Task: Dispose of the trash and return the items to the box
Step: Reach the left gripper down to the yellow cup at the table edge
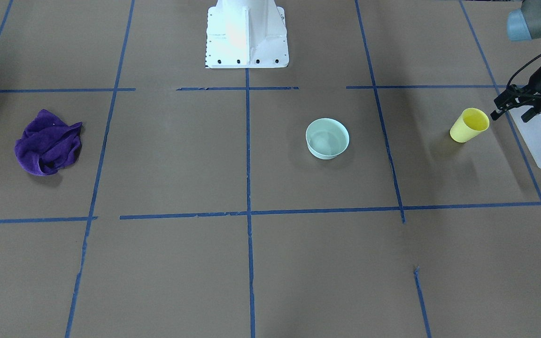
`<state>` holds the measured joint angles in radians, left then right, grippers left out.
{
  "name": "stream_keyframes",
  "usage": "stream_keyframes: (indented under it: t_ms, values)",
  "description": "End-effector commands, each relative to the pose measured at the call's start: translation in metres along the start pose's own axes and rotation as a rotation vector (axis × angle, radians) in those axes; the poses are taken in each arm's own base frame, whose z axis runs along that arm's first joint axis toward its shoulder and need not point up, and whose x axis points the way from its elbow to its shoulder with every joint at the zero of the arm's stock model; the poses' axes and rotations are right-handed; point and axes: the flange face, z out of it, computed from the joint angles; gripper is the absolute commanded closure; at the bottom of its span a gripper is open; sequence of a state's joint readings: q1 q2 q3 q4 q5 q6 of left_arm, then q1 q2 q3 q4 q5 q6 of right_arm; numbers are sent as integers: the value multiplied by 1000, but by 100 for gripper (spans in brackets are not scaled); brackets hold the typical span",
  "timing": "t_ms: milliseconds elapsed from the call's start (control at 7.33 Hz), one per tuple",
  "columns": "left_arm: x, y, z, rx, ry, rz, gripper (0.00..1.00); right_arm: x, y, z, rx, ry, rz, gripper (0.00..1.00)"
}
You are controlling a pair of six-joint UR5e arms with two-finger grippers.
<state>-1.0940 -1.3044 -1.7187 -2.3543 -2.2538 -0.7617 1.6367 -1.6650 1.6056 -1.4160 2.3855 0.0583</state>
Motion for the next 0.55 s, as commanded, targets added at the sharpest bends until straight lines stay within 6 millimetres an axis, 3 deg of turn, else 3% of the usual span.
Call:
stream_keyframes:
  t_ms: [0,409]
  values:
    - [10,9,18,-8,8,-7,2,-1,-1,0,1,0,-3,0]
    - [11,13,27,-19,-4,2,2,0,-1,0,0,2,0,0]
